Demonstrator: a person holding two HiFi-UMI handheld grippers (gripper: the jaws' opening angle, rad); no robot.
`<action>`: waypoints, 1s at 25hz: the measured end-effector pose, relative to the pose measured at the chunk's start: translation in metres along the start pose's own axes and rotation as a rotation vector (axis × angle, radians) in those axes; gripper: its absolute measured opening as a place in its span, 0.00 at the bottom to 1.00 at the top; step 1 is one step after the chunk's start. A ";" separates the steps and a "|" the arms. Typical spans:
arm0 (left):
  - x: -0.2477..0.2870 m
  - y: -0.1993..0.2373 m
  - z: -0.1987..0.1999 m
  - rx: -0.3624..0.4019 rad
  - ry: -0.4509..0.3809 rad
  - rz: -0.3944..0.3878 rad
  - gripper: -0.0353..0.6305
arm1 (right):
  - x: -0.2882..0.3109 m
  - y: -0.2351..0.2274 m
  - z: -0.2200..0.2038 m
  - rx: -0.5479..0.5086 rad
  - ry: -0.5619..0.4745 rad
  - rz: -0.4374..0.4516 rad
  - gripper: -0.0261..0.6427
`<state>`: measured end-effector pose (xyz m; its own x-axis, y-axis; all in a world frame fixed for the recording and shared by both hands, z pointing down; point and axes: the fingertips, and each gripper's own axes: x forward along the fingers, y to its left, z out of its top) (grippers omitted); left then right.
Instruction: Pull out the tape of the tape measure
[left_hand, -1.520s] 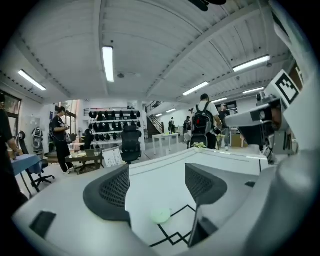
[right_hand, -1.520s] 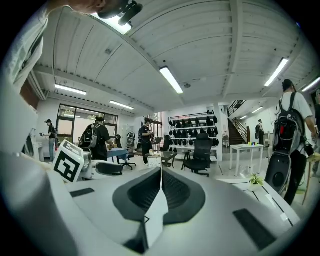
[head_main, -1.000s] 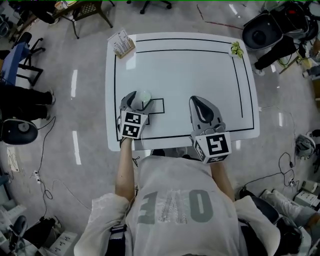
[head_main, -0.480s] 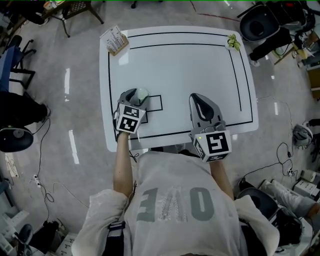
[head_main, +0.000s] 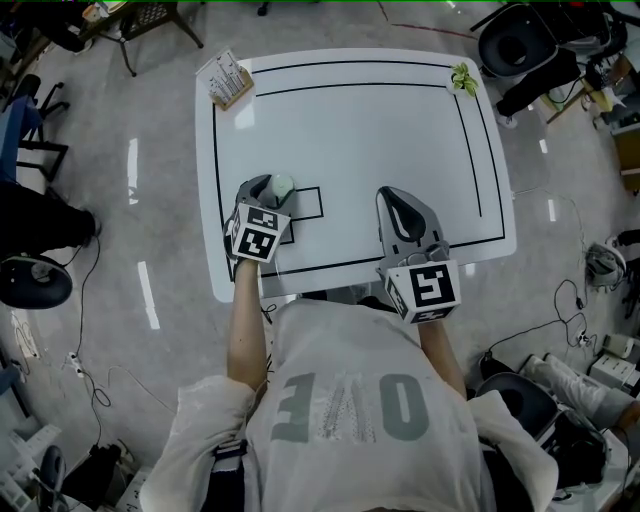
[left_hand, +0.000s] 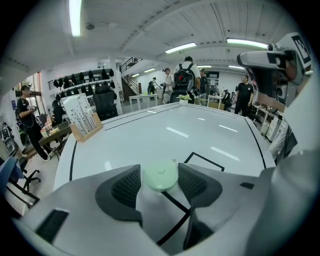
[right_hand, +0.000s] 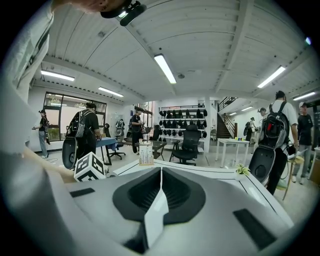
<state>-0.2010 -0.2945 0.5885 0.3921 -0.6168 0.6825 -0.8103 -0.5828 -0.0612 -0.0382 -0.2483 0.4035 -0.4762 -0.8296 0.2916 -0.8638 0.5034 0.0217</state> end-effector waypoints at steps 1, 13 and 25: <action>0.000 -0.001 0.000 0.005 0.000 -0.003 0.43 | -0.001 0.000 0.000 0.002 0.000 -0.001 0.08; 0.003 0.003 -0.003 -0.003 0.014 -0.025 0.40 | -0.004 0.000 -0.005 -0.001 0.002 -0.002 0.08; -0.022 0.028 0.052 0.000 -0.068 0.088 0.40 | 0.004 -0.002 0.018 -0.030 -0.061 0.027 0.08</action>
<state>-0.2097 -0.3243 0.5338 0.3479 -0.7002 0.6235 -0.8428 -0.5249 -0.1192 -0.0407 -0.2569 0.3872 -0.5091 -0.8284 0.2334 -0.8456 0.5320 0.0438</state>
